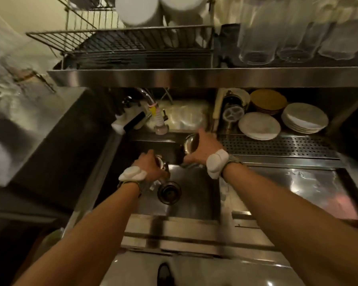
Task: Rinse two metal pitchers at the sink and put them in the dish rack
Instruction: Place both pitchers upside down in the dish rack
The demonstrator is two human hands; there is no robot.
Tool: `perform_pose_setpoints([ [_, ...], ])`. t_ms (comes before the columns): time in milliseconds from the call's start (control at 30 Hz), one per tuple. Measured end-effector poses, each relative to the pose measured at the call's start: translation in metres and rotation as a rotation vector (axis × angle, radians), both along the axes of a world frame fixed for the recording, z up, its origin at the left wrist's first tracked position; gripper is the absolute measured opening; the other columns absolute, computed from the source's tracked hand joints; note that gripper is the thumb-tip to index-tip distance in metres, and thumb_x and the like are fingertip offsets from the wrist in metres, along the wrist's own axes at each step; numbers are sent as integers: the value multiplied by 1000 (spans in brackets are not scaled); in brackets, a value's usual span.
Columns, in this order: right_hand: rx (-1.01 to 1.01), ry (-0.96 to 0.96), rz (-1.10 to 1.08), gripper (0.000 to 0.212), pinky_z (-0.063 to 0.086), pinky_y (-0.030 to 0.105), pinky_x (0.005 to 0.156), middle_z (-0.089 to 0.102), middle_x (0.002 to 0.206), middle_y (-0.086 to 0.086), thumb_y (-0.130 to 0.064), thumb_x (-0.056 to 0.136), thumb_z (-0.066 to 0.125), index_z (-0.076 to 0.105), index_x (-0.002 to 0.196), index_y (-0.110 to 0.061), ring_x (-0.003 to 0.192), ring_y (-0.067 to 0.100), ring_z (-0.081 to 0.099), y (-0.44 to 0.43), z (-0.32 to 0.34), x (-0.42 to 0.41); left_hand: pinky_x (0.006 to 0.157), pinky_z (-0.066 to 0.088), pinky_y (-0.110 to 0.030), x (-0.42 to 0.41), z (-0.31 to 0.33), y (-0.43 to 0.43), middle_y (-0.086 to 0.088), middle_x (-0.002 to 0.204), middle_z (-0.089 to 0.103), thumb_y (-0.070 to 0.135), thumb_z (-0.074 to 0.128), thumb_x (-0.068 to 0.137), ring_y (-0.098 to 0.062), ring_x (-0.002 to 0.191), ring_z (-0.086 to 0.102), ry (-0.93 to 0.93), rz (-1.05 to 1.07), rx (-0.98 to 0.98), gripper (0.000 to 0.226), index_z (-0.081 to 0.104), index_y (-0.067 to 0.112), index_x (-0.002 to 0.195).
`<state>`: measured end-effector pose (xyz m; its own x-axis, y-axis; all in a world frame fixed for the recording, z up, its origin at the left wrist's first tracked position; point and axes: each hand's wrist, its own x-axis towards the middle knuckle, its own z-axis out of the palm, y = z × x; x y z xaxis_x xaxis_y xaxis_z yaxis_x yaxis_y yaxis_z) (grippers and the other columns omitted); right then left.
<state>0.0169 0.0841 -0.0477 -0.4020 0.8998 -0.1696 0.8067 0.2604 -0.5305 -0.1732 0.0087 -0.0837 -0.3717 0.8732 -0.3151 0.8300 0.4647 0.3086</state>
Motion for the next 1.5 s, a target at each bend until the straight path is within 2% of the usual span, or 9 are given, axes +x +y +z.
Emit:
perform_pose_setpoints([
  [167, -138, -149, -11, 103, 51, 39, 93, 52, 130, 13, -54, 55, 79, 31, 140, -23, 112, 33, 55, -7, -53, -48, 88, 49, -37, -48, -6, 7, -7, 130, 51, 50, 81, 55, -32, 112, 58, 42, -266, -71, 94, 40, 31, 138],
  [367, -51, 79, -282, 95, 47, 44, 99, 45, 136, 14, -42, 58, 84, 31, 136, -28, 118, 36, 51, -3, -60, -70, 92, 49, -40, -84, -14, 21, -9, 132, 48, 50, 79, 60, -34, 114, 56, -26, -213, 29, 87, 40, 32, 136],
  [500, -267, -184, -133, 98, 50, 38, 91, 52, 131, 14, -42, 54, 84, 34, 136, -22, 114, 35, 55, -27, -91, -79, 79, 51, -33, -85, -44, 14, -5, 123, 58, 40, 83, 55, -29, 105, 62, 41, -448, -187, 80, 50, 32, 127],
  [567, -282, -177, -130, 99, 49, 35, 89, 50, 131, 13, -41, 55, 84, 33, 138, -21, 115, 34, 55, -37, -102, -79, 87, 51, -38, -89, -54, 12, -7, 128, 51, 42, 80, 60, -33, 110, 60, 32, -433, -123, 84, 43, 32, 134],
  [667, -149, -45, -268, 93, 46, 44, 96, 41, 134, 14, -36, 60, 83, 30, 137, -28, 119, 40, 49, -27, -93, -82, 95, 49, -43, -99, -45, 25, -9, 134, 43, 43, 79, 64, -37, 114, 57, -58, -203, 94, 82, 39, 33, 135],
  [800, -188, -198, -153, 95, 49, 42, 89, 45, 128, 16, -40, 57, 84, 33, 135, -25, 111, 40, 53, -21, -84, -88, 88, 51, -36, -100, -42, 18, -9, 127, 51, 41, 82, 57, -33, 109, 60, -40, -296, -72, 85, 43, 33, 132],
  [1033, -241, -156, -124, 96, 49, 38, 87, 47, 128, 13, -39, 57, 83, 32, 137, -26, 111, 37, 54, -39, -86, -82, 77, 45, -23, -93, -35, 10, 0, 121, 62, 37, 85, 51, -22, 106, 63, -168, -159, -82, 82, 52, 31, 126],
  [1233, -177, -176, -112, 96, 50, 40, 89, 47, 128, 12, -42, 58, 82, 30, 137, -28, 110, 35, 55, -46, -58, -80, 90, 53, -36, -91, -7, 4, -6, 128, 56, 41, 84, 54, -27, 112, 59, -94, -263, -86, 91, 44, 29, 134],
  [1500, 16, -177, -13, 87, 49, 35, 81, 51, 120, 9, -49, 60, 79, 37, 132, -21, 105, 30, 55, -65, 17, -74, 91, 54, -41, -76, 72, -25, -10, 133, 45, 39, 83, 57, -33, 110, 57, 54, -321, 22, 90, 40, 32, 136],
])
